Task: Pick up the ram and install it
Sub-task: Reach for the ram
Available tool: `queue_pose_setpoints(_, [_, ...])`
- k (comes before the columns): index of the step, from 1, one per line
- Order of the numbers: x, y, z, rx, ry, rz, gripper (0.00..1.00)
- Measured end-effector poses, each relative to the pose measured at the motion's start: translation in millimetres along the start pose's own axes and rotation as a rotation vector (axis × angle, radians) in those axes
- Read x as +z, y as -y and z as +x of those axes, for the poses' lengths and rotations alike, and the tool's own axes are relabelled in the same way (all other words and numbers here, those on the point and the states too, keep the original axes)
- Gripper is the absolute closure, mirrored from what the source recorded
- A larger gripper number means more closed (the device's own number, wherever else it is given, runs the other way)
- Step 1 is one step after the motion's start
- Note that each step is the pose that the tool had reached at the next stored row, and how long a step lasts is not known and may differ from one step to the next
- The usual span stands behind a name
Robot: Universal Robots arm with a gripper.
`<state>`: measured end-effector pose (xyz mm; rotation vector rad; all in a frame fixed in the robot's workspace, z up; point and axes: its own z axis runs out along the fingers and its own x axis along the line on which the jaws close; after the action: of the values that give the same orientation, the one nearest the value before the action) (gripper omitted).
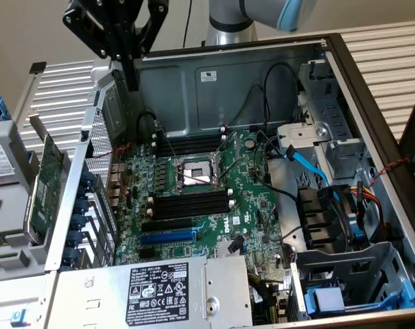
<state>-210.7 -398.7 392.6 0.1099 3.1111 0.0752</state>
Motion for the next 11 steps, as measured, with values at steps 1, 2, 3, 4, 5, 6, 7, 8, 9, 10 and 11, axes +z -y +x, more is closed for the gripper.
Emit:
queue_pose_setpoints(1, [-0.1,0.3,4.3,0.000,0.0003,0.0000,0.89])
queue_pose_setpoints(2, [-0.3,0.6,8.9,0.000,0.0005,0.0000,0.89])
queue_pose_setpoints(3, [-0.4,0.9,13.6,0.000,0.0009,-0.0001,0.89])
queue_pose_setpoints(4, [-0.5,1.3,18.2,0.000,0.0012,-0.0001,0.89])
queue_pose_setpoints(5, [-0.6,1.6,22.6,0.000,0.0016,-0.0002,0.89])
queue_pose_setpoints(6, [-0.8,1.9,27.0,0.000,0.0018,-0.0001,0.89])
queue_pose_setpoints(7, [-0.9,2.2,31.7,0.000,0.0020,-0.0001,0.89])
queue_pose_setpoints(8, [-1.1,2.5,36.2,0.000,0.0023,-0.0002,0.89])
queue_pose_setpoints(9, [-1.2,2.8,40.5,0.000,0.0025,-0.0002,0.89])
queue_pose_setpoints(10, [-1.3,3.2,44.9,0.000,0.0027,-0.0002,0.89])
queue_pose_setpoints(11, [-1.5,3.5,49.4,0.000,0.0027,-0.0002,0.89])
